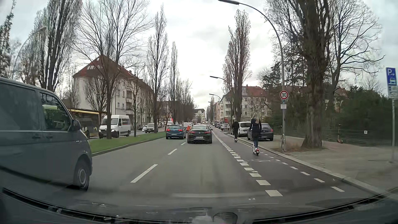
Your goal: Follow the waypoints while adhering to traffic rules and regulations
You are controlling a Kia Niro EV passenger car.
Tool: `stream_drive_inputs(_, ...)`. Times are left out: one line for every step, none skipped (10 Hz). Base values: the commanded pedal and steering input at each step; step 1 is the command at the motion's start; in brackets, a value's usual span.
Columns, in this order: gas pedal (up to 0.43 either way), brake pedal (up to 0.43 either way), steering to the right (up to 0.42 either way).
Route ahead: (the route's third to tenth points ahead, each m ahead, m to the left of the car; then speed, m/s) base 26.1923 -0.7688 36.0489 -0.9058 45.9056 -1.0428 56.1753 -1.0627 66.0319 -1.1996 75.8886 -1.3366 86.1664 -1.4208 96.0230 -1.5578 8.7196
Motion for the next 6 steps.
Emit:
stream_drive_inputs(0.0,0.067,-0.002)
stream_drive_inputs(0.0,0.073,-0.003)
stream_drive_inputs(0.0,0.098,-0.003)
stream_drive_inputs(0.0,0.098,-0.003)
stream_drive_inputs(0.0,0.098,-0.002)
stream_drive_inputs(0.0,0.098,-0.003)
